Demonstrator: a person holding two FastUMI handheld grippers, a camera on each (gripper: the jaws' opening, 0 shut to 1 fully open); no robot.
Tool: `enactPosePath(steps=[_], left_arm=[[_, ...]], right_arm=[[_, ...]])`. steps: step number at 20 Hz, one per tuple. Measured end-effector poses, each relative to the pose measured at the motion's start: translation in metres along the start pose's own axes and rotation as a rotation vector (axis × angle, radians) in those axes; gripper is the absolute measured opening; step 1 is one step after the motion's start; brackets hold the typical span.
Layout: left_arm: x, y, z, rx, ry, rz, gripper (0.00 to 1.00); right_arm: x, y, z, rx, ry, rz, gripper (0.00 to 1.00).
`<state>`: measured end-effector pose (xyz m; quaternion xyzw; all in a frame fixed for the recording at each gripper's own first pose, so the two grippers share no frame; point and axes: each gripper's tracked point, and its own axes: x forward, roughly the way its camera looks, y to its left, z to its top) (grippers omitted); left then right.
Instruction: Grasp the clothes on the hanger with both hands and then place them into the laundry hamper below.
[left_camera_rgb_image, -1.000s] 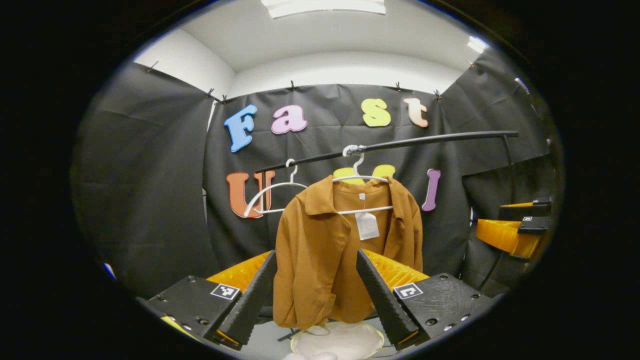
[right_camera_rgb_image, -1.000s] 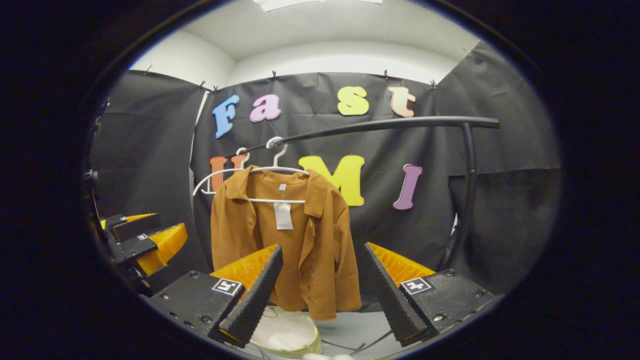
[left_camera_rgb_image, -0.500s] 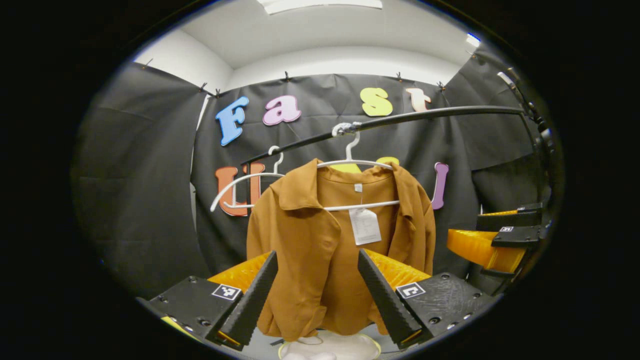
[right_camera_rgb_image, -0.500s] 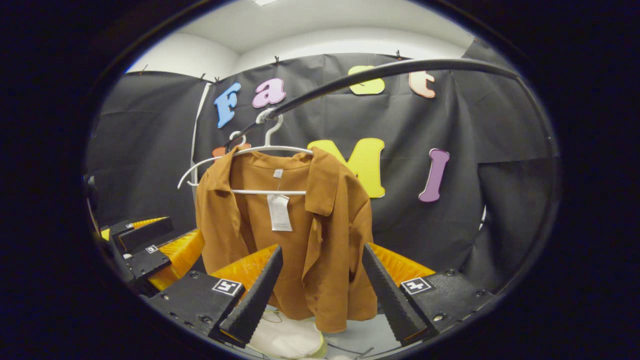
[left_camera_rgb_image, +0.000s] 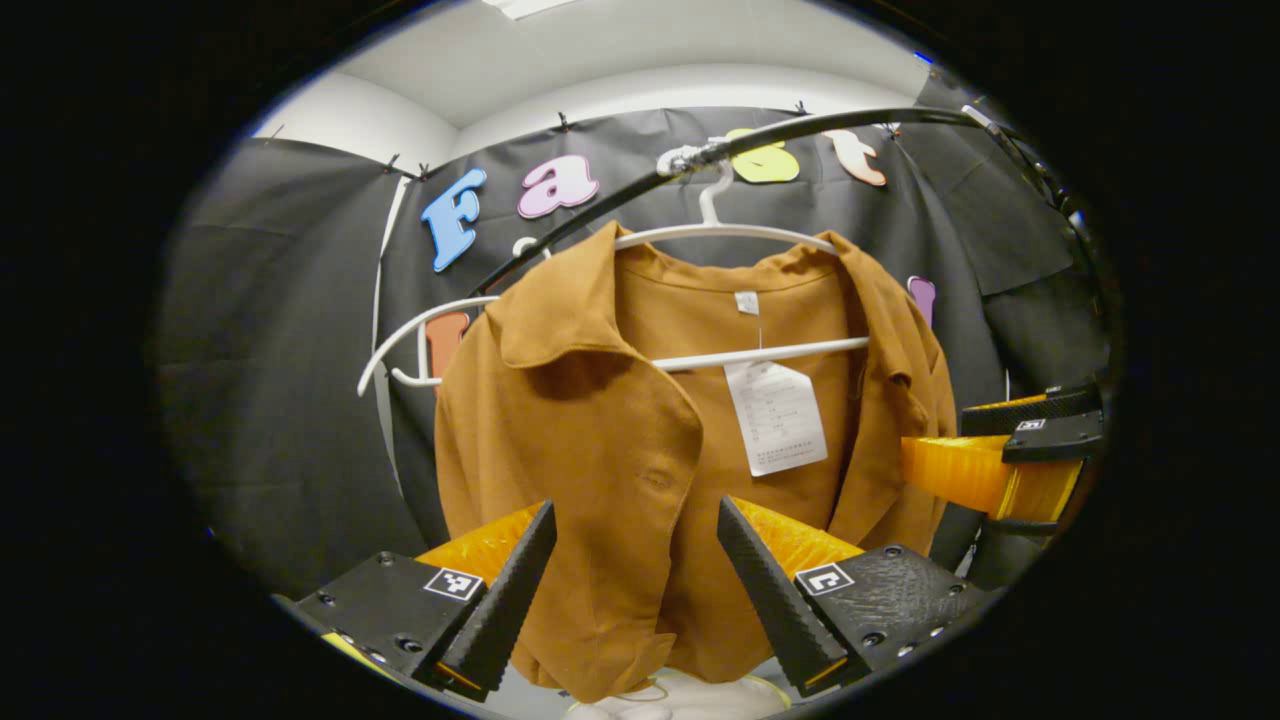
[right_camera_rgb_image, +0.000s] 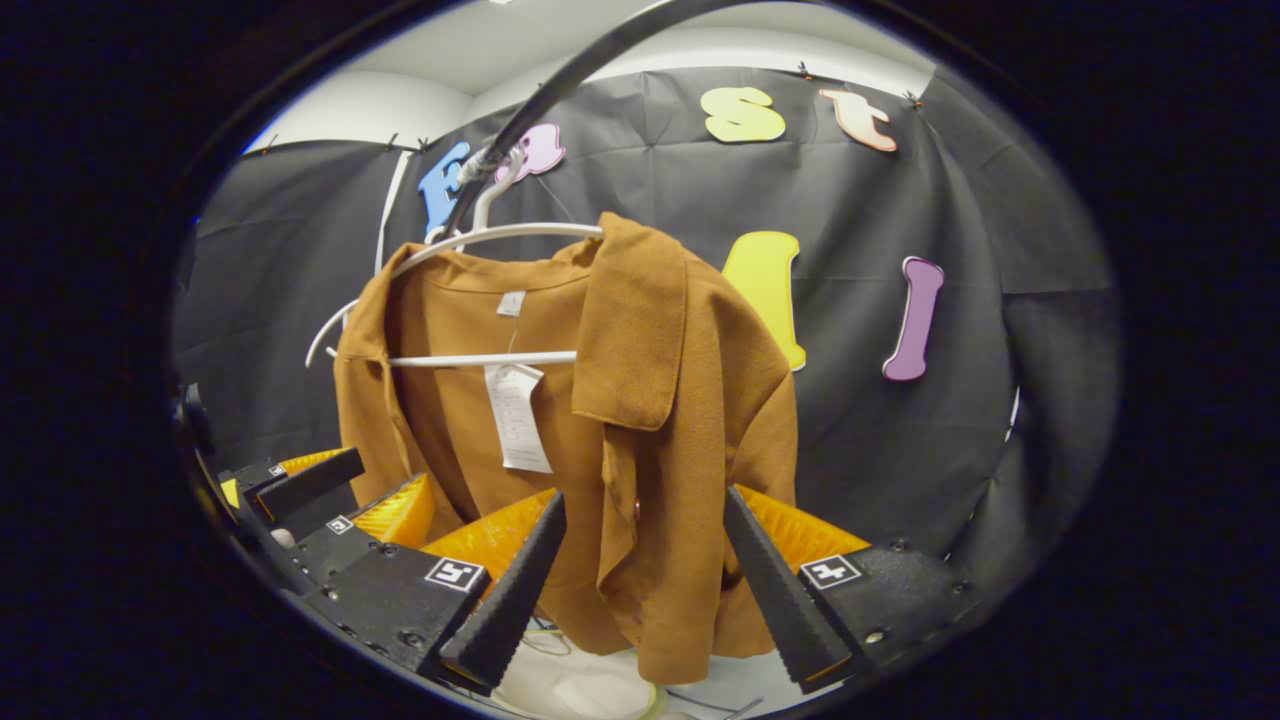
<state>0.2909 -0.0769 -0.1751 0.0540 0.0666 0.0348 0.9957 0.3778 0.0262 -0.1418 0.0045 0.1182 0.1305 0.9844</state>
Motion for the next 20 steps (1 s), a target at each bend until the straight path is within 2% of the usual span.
enactPosePath(steps=[2,5,9,11,12,13,17,19,20], left_arm=[[0.012,0.0,-0.004,0.0,0.004,0.014,0.96],[0.029,0.001,-0.009,-0.011,0.014,0.021,0.98],[0.036,0.008,-0.005,-0.023,0.015,0.028,0.97],[0.034,0.009,0.003,-0.017,-0.007,0.013,0.97],[0.033,0.01,0.007,-0.012,-0.022,0.012,0.97],[0.033,0.011,0.009,-0.01,-0.023,0.011,0.97],[0.029,0.009,0.006,-0.039,-0.006,0.005,0.97],[0.027,0.006,0.007,-0.034,-0.015,-0.004,0.97],[0.027,0.005,0.007,-0.031,-0.016,-0.007,0.97]], right_arm=[[0.016,0.003,-0.001,0.003,0.01,0.02,0.98],[0.029,0.008,-0.004,0.019,0.043,0.052,0.95],[0.015,0.008,-0.002,0.046,0.037,0.07,0.88],[0.009,0.015,0.004,0.044,0.014,0.094,0.81],[0.012,0.017,0.004,0.036,0.009,0.102,0.72],[0.013,0.018,0.002,0.031,0.028,0.099,0.69],[-0.003,0.01,0.01,0.011,-0.011,0.059,0.68],[-0.009,0.022,0.014,0.016,-0.026,0.111,0.65],[-0.009,0.027,0.014,0.006,-0.026,0.121,0.67]])
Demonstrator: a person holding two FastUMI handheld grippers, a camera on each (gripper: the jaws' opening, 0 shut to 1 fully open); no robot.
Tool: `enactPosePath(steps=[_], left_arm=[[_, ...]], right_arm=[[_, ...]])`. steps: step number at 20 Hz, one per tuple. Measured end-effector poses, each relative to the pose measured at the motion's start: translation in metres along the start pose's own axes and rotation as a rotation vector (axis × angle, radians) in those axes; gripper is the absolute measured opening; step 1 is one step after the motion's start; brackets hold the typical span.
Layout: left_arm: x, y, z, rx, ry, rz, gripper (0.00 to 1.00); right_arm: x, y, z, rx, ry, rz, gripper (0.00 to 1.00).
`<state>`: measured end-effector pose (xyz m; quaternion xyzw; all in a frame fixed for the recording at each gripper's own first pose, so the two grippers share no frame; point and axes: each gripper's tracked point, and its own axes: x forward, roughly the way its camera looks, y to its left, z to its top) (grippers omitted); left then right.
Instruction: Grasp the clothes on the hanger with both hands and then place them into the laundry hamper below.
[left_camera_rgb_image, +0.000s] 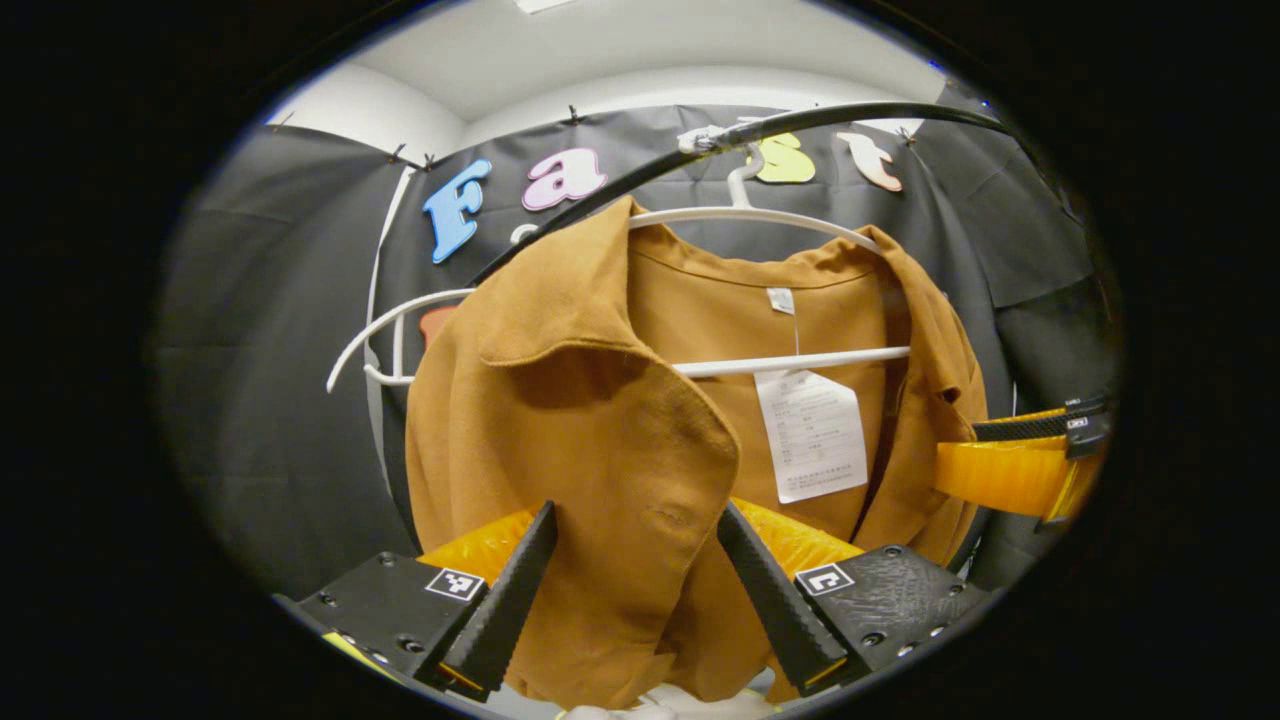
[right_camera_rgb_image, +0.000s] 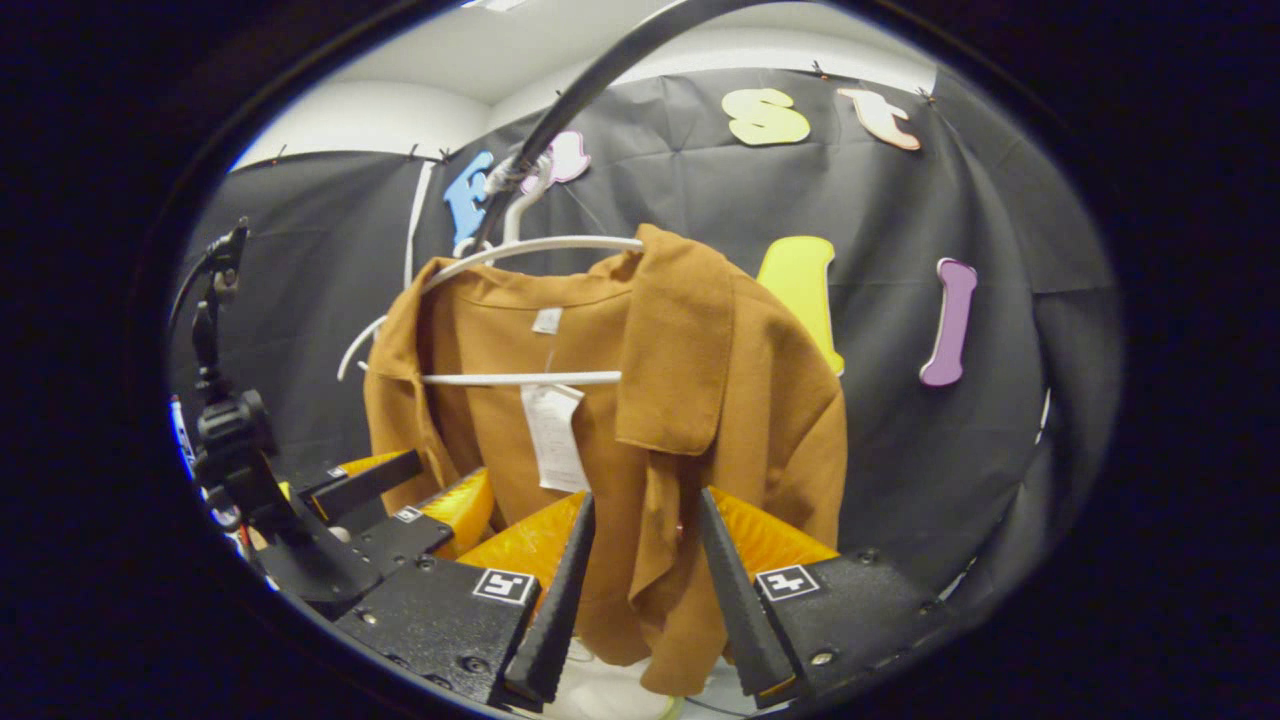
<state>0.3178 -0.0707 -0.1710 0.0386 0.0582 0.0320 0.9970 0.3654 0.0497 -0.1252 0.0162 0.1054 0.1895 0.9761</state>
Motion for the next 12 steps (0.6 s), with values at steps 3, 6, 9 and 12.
enactPosePath(steps=[3,6,9,12], left_arm=[[0.001,-0.004,-0.003,-0.003,0.0,-0.013,0.98],[0.01,-0.004,-0.006,-0.006,0.011,-0.009,0.97],[0.017,-0.004,-0.011,-0.004,0.032,0.006,0.98],[0.025,-0.001,-0.018,-0.007,0.059,0.011,0.73]], right_arm=[[0.015,-0.005,-0.002,-0.031,0.0,-0.029,0.67],[0.039,-0.013,-0.006,0.001,0.031,-0.039,0.64],[0.052,-0.02,-0.01,-0.001,0.045,-0.061,0.54],[0.06,-0.021,-0.02,0.033,0.071,-0.056,0.36]])
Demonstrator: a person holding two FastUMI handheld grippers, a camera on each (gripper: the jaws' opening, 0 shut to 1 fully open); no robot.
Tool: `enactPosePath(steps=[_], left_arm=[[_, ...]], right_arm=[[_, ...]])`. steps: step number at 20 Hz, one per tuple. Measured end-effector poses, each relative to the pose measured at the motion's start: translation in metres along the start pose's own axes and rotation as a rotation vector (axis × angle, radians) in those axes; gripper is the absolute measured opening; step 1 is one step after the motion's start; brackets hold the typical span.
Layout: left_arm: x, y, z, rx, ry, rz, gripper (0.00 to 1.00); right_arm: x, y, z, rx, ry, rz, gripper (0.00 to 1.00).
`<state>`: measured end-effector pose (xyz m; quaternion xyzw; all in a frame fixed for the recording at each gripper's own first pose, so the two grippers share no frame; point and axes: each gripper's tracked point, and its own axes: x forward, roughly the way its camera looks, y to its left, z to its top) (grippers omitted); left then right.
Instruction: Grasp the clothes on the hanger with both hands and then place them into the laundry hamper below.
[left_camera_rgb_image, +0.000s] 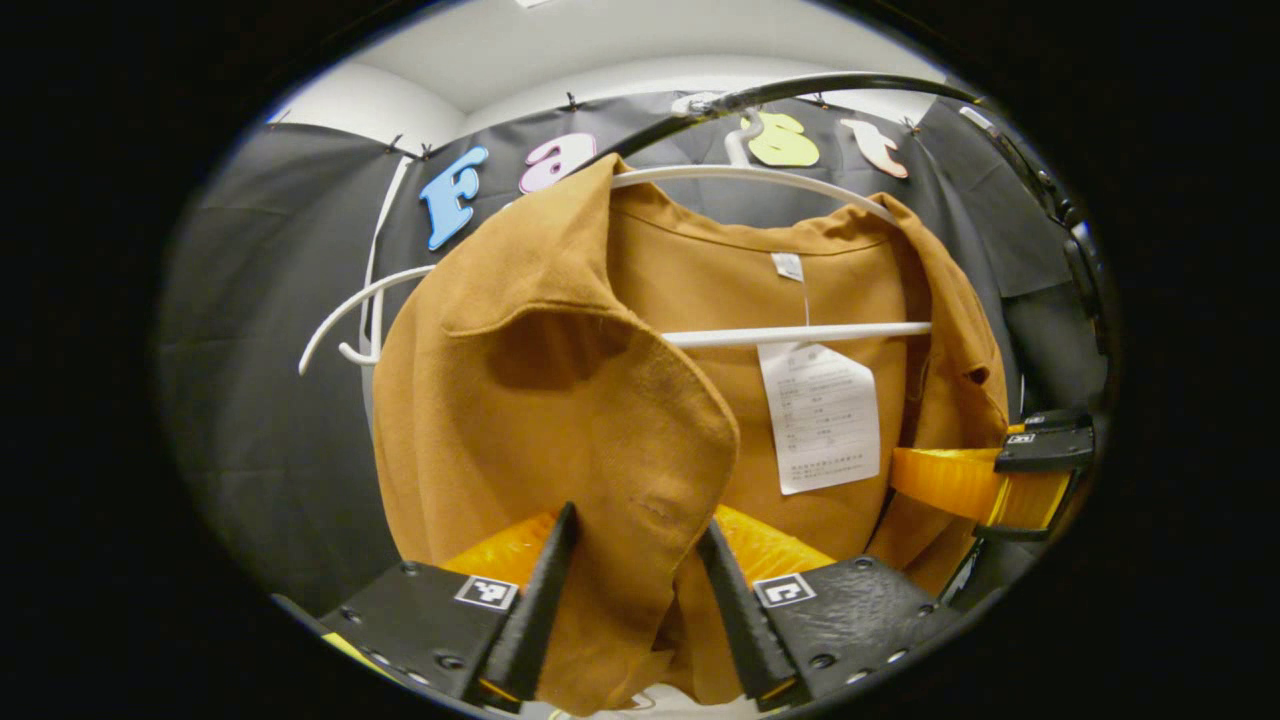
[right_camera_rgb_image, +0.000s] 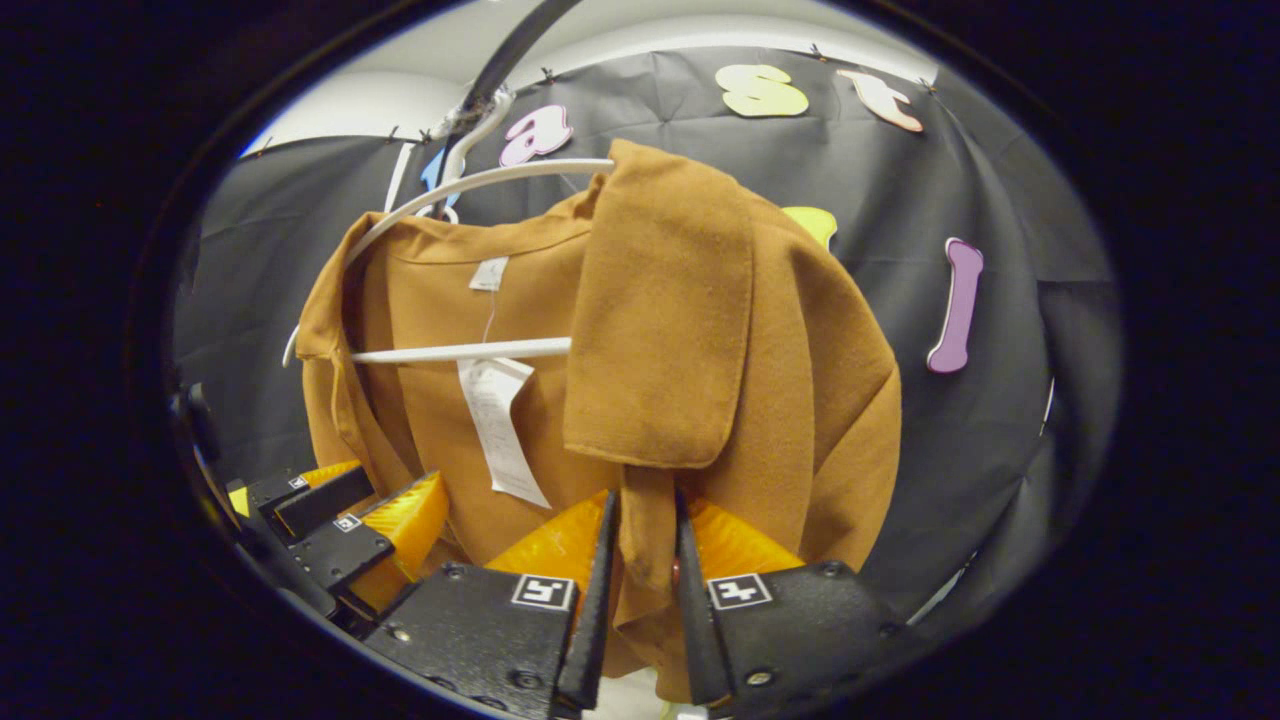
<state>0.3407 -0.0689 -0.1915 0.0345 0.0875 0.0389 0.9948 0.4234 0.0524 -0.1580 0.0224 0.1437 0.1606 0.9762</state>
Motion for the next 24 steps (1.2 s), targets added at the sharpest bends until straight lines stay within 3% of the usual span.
enactPosePath(steps=[2,3,4,7,11,16,17,19,20,24], left_arm=[[0.0,-0.02,-0.01,-0.037,0.036,-0.115,0.58],[-0.003,-0.024,-0.012,-0.063,0.047,-0.139,0.39],[-0.005,-0.015,-0.013,-0.061,0.042,-0.095,0.29],[-0.004,-0.002,-0.015,-0.055,0.05,-0.063,0.0],[-0.002,0.013,-0.01,-0.042,0.046,-0.037,0.06],[-0.005,0.019,-0.002,-0.033,0.024,-0.054,0.05],[-0.006,0.02,-0.002,-0.032,0.018,-0.056,0.0],[-0.008,0.025,0.002,-0.08,0.011,-0.056,0.0],[-0.009,0.026,0.007,-0.111,0.002,-0.054,0.05],[-0.015,0.047,0.048,-0.176,-0.079,-0.031,0.0]], right_arm=[[0.0,-0.01,-0.001,0.004,0.0,-0.018,0.22],[0.0,-0.013,-0.002,0.011,0.002,-0.011,0.17],[0.001,-0.009,-0.002,0.031,0.009,0.028,0.08],[0.003,-0.011,-0.004,0.089,0.028,0.079,0.04],[0.002,-0.012,-0.003,0.127,0.035,0.154,0.04],[-0.009,0.0,0.009,0.278,0.018,0.373,0.04],[-0.013,0.003,0.014,0.314,0.006,0.422,0.04],[-0.021,0.005,0.025,0.377,-0.012,0.503,0.04],[-0.026,0.007,0.029,0.405,-0.017,0.54,0.04],[-0.049,0.016,0.058,0.549,-0.068,0.712,0.04]])
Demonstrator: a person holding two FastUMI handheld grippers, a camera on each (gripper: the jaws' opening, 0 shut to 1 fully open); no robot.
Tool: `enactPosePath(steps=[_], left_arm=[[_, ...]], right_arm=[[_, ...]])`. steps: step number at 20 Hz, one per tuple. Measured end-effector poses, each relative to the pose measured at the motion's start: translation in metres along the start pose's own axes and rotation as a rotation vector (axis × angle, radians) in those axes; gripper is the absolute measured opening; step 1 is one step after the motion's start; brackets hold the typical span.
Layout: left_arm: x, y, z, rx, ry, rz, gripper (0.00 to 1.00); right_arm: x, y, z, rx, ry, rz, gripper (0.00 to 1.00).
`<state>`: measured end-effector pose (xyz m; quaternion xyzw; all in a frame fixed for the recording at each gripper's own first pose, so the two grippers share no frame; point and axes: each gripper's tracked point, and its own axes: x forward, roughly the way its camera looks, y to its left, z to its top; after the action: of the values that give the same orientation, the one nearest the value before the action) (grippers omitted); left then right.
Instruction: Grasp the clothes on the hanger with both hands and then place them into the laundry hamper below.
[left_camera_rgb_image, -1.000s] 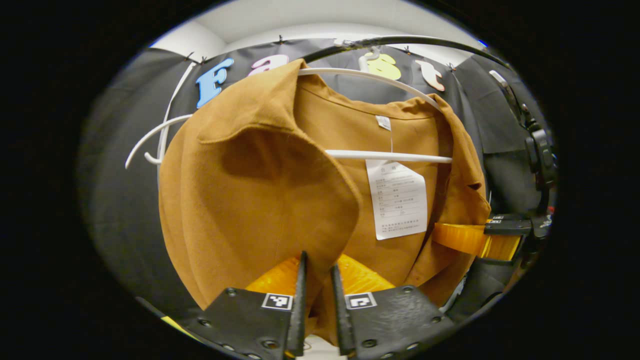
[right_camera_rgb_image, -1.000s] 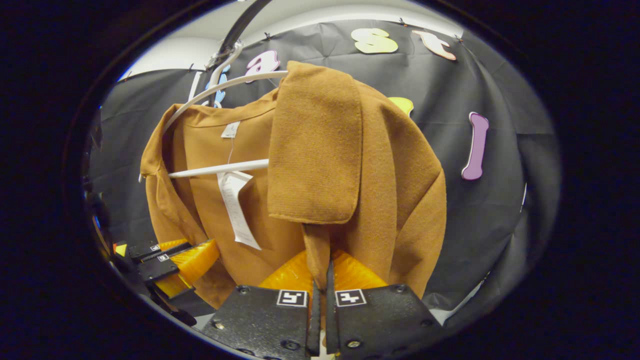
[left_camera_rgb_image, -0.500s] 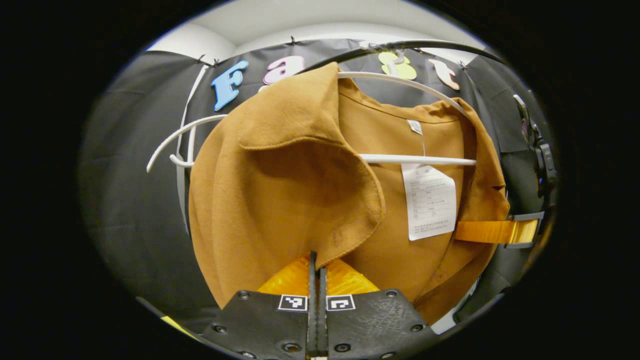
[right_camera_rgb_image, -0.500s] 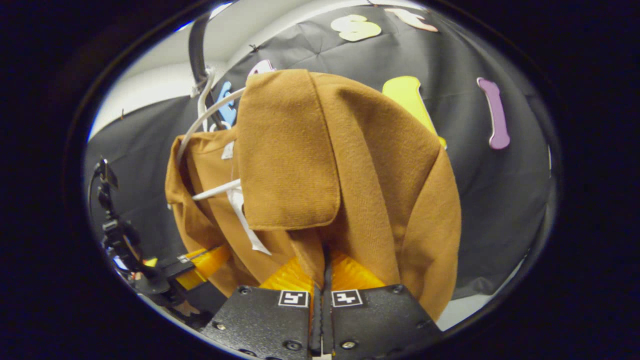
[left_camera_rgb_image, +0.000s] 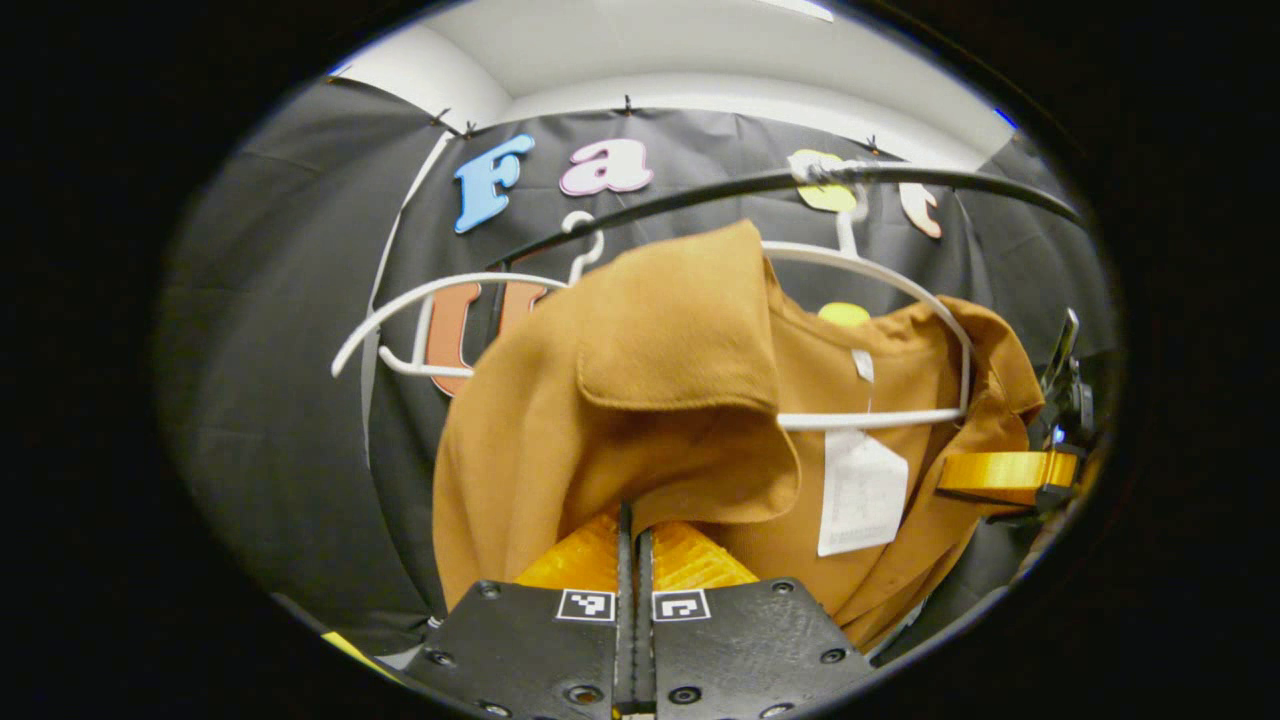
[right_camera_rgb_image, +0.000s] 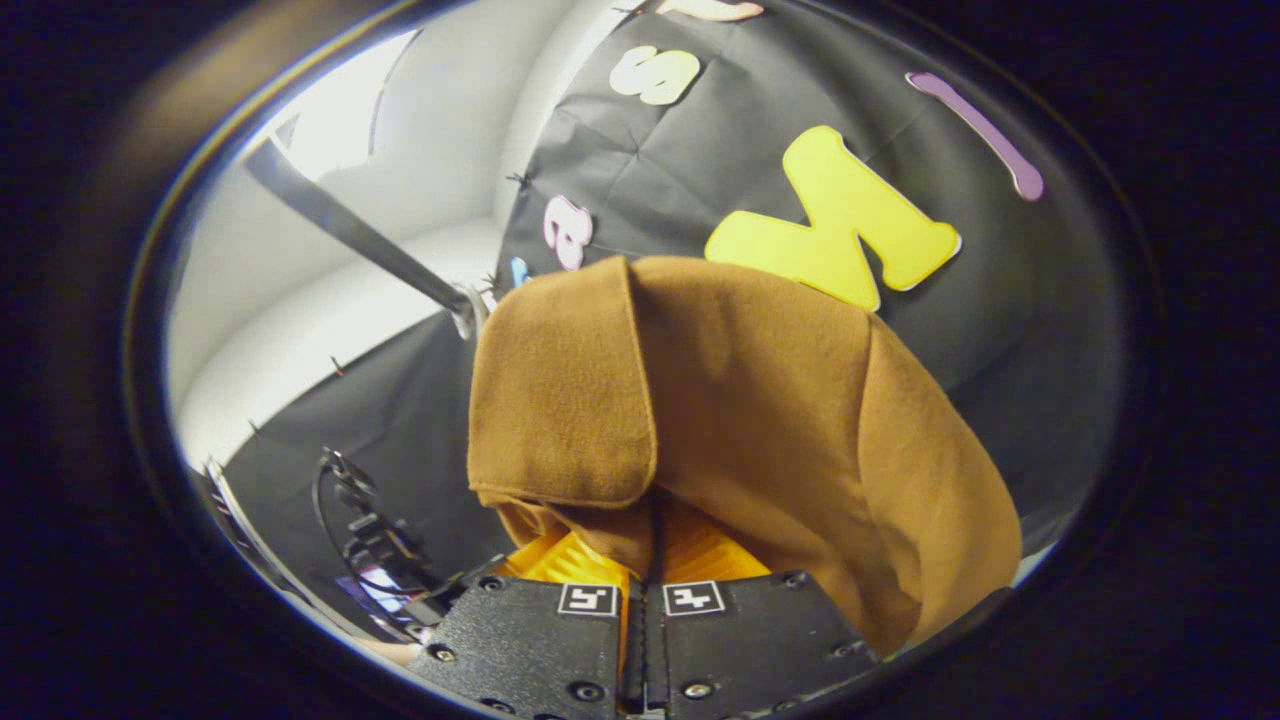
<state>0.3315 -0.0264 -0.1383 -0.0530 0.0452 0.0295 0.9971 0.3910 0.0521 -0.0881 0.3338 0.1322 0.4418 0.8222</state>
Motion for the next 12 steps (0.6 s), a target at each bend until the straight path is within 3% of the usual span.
enactPosePath(steps=[5,6,8,12], left_arm=[[0.0,0.024,0.048,-0.097,-0.073,0.009,0.0],[-0.005,0.025,0.056,-0.112,-0.088,0.0,0.05],[-0.013,0.03,0.072,-0.138,-0.134,-0.009,0.0],[-0.007,0.051,0.095,-0.161,-0.185,-0.001,0.05]], right_arm=[[-0.011,0.033,0.029,0.097,-0.053,0.198,0.04],[-0.014,0.033,0.034,0.108,-0.067,0.212,0.04],[-0.019,0.027,0.05,0.138,-0.111,0.224,0.04],[-0.034,0.016,0.077,0.2,-0.216,0.24,0.04]])
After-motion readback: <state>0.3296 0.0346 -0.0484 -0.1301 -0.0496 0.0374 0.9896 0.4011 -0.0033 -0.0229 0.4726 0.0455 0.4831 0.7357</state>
